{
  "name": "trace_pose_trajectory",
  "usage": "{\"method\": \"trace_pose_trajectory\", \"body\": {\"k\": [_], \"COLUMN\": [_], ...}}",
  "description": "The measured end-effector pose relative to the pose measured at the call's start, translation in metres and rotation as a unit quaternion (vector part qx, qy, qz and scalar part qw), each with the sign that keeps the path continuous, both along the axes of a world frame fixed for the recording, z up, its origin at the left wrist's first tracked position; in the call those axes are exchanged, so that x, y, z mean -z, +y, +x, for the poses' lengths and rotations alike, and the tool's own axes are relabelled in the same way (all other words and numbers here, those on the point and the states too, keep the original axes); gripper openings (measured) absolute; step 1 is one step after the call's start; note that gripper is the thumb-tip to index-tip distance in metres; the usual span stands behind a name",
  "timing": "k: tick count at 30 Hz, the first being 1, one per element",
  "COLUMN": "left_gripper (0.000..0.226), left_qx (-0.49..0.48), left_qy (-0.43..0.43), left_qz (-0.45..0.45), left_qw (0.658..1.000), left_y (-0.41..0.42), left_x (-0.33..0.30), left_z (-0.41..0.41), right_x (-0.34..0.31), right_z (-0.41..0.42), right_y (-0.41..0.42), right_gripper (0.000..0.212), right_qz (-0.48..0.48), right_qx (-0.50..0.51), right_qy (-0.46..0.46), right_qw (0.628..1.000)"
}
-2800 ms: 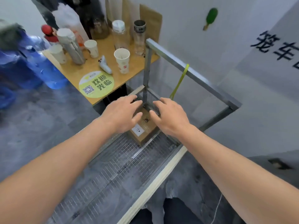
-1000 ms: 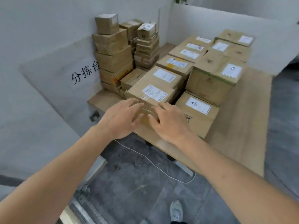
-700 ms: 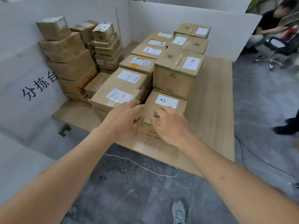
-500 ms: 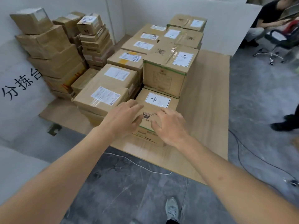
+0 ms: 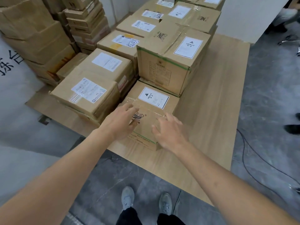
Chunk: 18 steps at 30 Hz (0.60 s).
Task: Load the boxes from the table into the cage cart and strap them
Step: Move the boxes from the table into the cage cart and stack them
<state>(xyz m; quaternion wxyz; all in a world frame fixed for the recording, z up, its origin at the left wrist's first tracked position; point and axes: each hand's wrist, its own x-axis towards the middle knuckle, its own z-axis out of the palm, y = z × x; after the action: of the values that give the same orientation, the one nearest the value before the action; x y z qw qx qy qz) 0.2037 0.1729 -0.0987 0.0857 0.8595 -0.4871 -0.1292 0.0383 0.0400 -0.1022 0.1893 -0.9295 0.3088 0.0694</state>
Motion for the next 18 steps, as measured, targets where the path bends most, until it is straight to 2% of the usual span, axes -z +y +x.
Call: {"method": "trace_pose_trajectory", "body": {"k": [7,9,12,18], "left_gripper": [0.048,0.058,0.068,0.076], "left_qx": [-0.027,-0.046,-0.057,-0.008], "left_qy": [0.039,0.067,0.091,0.135], "left_qz": [0.082,0.108,0.106,0.113], "left_qw": [0.996,0.991,0.989,0.984], "left_y": [-0.007,-0.007,-0.004,0.014], "left_x": [0.033,0.037,0.040,0.046], "left_z": [0.044,0.052,0.054,0.044], "right_x": [0.036,0.044,0.049,0.049], "right_z": [0.018,0.019,0.016,-0.010], "right_y": [0.002,0.005,0.008,0.020], "right_gripper": [0.051,0.053,0.053,0.055], "right_qz": [0.017,0.014,0.012,0.046], "right_qx": [0.051,0.064,0.083,0.167], "right_qy": [0.004,-0.001,-0.007,-0.006], "right_qw": [0.999,0.998,0.996,0.985]}}
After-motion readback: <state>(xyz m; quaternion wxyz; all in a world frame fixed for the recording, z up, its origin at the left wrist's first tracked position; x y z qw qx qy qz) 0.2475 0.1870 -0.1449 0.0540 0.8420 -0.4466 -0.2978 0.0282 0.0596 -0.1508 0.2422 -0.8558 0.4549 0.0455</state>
